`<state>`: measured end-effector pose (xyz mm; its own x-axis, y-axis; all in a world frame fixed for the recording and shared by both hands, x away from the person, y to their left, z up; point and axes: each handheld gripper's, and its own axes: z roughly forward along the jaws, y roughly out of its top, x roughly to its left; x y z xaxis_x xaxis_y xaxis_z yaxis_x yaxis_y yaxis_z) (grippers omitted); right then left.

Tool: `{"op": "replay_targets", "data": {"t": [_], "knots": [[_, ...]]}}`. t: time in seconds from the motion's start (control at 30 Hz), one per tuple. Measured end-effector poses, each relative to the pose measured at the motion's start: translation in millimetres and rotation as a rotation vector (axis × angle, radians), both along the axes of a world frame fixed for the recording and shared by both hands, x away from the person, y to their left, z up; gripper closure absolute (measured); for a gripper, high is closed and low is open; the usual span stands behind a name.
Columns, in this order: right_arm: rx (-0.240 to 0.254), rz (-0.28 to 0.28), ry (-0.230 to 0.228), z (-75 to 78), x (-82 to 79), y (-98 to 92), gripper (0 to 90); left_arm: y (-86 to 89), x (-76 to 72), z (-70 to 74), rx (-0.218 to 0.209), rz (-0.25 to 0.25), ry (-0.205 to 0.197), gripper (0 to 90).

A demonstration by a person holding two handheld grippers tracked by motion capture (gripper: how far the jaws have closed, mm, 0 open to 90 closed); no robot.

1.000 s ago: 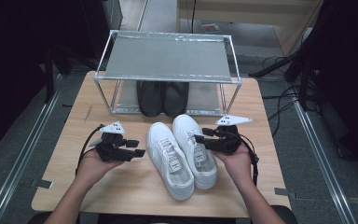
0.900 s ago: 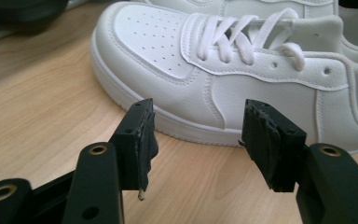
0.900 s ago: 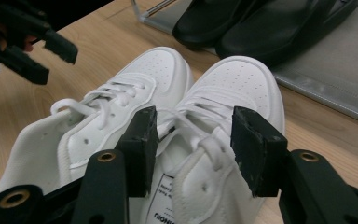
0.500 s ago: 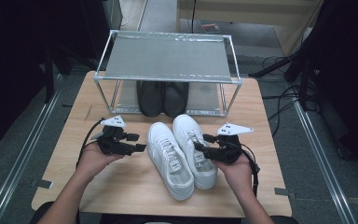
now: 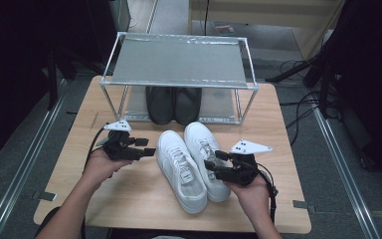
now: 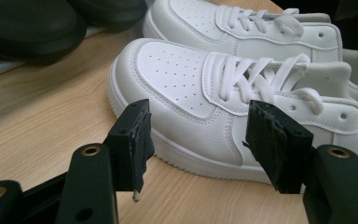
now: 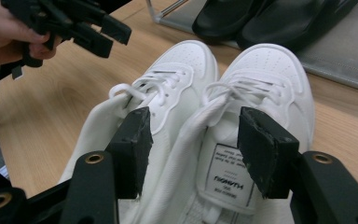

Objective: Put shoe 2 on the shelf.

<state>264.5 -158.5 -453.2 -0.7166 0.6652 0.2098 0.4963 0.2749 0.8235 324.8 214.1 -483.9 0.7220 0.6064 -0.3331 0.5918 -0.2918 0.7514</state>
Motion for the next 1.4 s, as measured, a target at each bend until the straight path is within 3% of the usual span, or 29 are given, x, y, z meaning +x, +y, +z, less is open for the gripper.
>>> {"op": "replay_targets", "data": {"t": [0.07, 0.1, 0.23, 0.5, 0.73, 0.9, 1.03, 1.2, 1.27, 1.4], "knots": [[-0.007, -0.004, -0.002, 0.1, -5.8, 3.5, 45.1, -2.6, 4.6, 2.8, 0.060, -0.021, 0.026, 40.3], [-0.008, -0.002, 0.000, -0.2, -7.8, 5.2, 44.9, -3.8, 5.2, 3.2, 0.074, -0.026, 0.017, 40.0], [-0.018, 0.014, 0.001, -2.1, -12.8, 11.8, 46.1, -6.9, 7.3, 2.1, 0.071, -0.036, 0.019, 39.9], [-0.036, 0.012, -0.003, -8.2, -15.2, 26.9, 39.5, -6.2, 8.9, 1.5, 0.062, -0.037, 0.019, 39.5], [-0.045, -0.045, -0.024, -7.7, -13.2, 27.3, 38.3, -6.4, 8.1, 1.6, 0.063, -0.034, 0.016, 39.5], [-0.046, -0.086, 0.017, -13.6, -4.8, 36.0, 36.0, -6.3, 9.1, 0.9, 0.063, -0.036, 0.023, 39.5], [-0.079, -0.106, 0.006, -16.2, -2.6, 43.7, 35.0, -5.4, 9.1, 1.4, 0.060, -0.032, 0.024, 39.5], [-0.069, -0.131, 0.021, -18.7, -4.2, 46.7, 34.7, -6.0, 9.6, 0.6, 0.061, -0.032, 0.029, 39.6], [-0.096, -0.117, 0.034, -21.8, -4.7, 49.9, 37.5, -5.7, 9.1, 1.2, 0.060, -0.032, 0.026, 39.6], [-0.157, -0.118, -0.013, -24.1, -8.6, 55.3, 41.0, -3.5, 9.5, 1.8, 0.053, -0.025, 0.022, 39.6]]}}
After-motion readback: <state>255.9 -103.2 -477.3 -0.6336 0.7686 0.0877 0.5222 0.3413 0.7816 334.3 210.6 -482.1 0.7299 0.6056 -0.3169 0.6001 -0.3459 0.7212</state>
